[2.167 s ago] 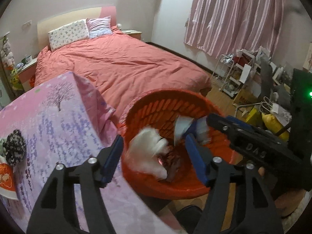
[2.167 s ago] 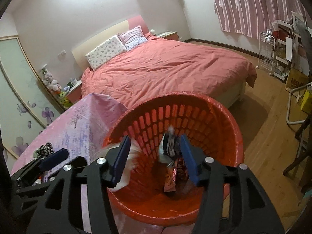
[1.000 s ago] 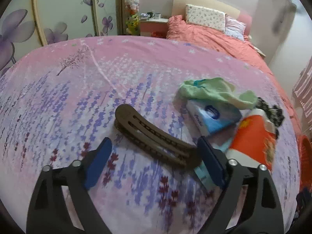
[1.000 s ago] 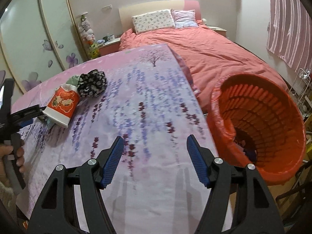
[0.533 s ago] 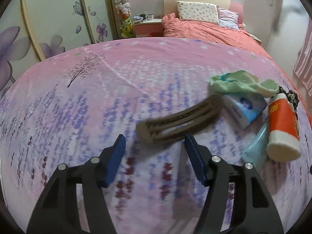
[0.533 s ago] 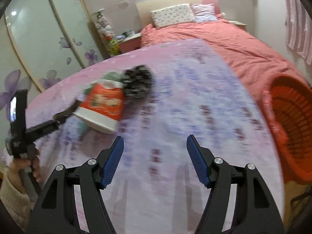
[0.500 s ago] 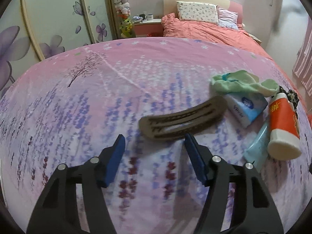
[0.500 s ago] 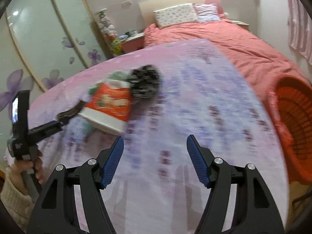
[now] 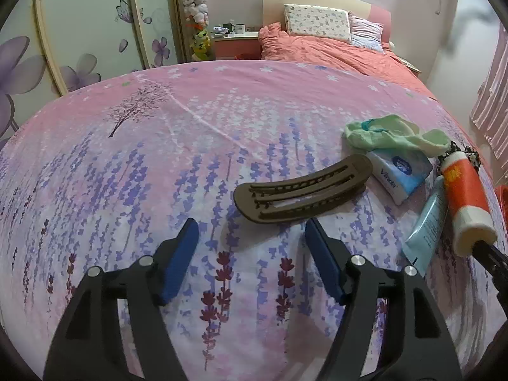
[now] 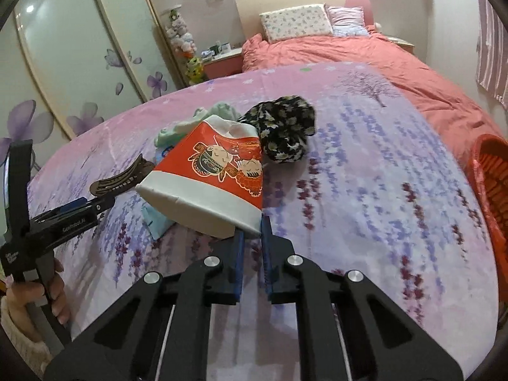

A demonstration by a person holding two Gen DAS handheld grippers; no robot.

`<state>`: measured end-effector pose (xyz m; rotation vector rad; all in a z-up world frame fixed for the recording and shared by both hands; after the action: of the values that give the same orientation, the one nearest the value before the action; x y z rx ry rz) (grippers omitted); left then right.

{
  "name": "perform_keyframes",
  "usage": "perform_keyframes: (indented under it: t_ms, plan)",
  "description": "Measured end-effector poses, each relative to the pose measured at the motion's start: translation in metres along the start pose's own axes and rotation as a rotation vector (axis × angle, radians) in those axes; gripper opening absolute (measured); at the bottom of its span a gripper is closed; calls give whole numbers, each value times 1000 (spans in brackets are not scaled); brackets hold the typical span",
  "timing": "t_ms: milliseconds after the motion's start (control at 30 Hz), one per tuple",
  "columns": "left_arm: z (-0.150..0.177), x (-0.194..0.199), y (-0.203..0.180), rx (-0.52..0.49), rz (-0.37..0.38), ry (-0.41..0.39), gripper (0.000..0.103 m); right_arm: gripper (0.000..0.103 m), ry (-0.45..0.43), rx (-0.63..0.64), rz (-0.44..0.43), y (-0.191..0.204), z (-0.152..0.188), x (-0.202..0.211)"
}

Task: Collect trash
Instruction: 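Move both tools back over the bed toward the remaining items, then grasp the brown hair clip with the left tool while the right tool grasps the red paper cup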

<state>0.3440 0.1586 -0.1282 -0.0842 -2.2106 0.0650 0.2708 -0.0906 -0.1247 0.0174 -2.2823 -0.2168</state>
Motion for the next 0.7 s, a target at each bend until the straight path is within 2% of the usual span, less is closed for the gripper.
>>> perform_keyframes:
  t_ms: [133,233,367,467,567,700]
  plan:
    - [0,2,3,16,16,-9,69,10,-32,-24,37,-23,7,19]
    - [3,6,8,15,30,-17,75,9,-73,-40,108,-47,8,34]
    - [-3,12,5,-41,-4,-49,84,9,-55,-62,133,-65,9,35]
    - [-14,18,-2,-107,-26,-79,89,10,-27,-63,128,-69,13,30]
    - [-24,18,-17,-225,-47,-100,94,12,-6,-65,120,-72,17,24]
    - [-30,1,-38,-425,-117,-75,95,18,17,-78,105,-73,22,21]
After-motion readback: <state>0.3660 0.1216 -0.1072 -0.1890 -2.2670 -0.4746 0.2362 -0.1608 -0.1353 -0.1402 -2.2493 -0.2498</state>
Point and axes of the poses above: each gripper's, at about its wrist camera, not at the fingertips, and x roughly against the way its jaws point, y to its left, z to its underside, the point moved 4 cm from there along -x, roughly the way its jaws point, and after that the axes turned 6 degrees about z, right-handed, at the moved point
